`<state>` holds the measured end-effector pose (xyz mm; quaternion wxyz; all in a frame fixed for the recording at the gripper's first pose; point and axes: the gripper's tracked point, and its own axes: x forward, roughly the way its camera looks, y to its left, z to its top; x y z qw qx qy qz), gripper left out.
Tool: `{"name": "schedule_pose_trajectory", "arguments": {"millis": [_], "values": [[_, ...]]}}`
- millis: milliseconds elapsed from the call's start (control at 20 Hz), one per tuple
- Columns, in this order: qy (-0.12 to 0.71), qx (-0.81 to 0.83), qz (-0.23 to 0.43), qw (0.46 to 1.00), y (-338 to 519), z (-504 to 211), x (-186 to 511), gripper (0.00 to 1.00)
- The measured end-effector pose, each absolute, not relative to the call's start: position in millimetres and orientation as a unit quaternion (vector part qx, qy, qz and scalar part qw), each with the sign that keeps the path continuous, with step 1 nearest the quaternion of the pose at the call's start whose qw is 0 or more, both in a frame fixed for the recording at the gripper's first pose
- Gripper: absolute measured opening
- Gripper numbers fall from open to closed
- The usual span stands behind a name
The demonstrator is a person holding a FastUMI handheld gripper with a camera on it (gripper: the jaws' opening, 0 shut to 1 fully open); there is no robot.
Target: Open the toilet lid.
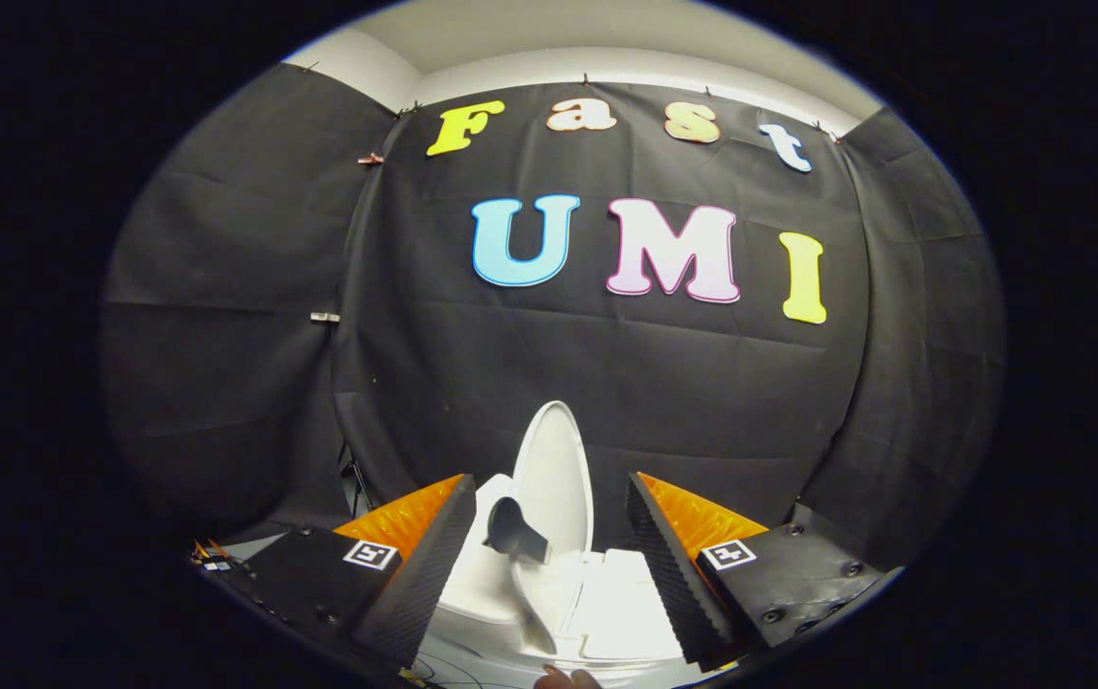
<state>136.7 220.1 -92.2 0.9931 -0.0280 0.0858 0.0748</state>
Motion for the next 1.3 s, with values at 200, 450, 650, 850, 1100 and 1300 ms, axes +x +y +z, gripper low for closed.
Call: {"name": "schedule_pose_trajectory", "arguments": {"millis": [200,450,650,850,1100,1300], "values": [[0.077,-0.020,0.074,0.994,190,-66,113,0.99],[0.075,-0.007,0.059,0.995,140,-42,76,0.99],[0.067,0.000,0.048,0.997,106,-23,46,0.99],[0.051,0.002,0.038,0.998,76,-1,19,0.99],[0.032,0.012,0.020,0.999,48,14,0,0.99],[0.030,0.022,0.021,0.999,42,17,-2,0.99]]}}
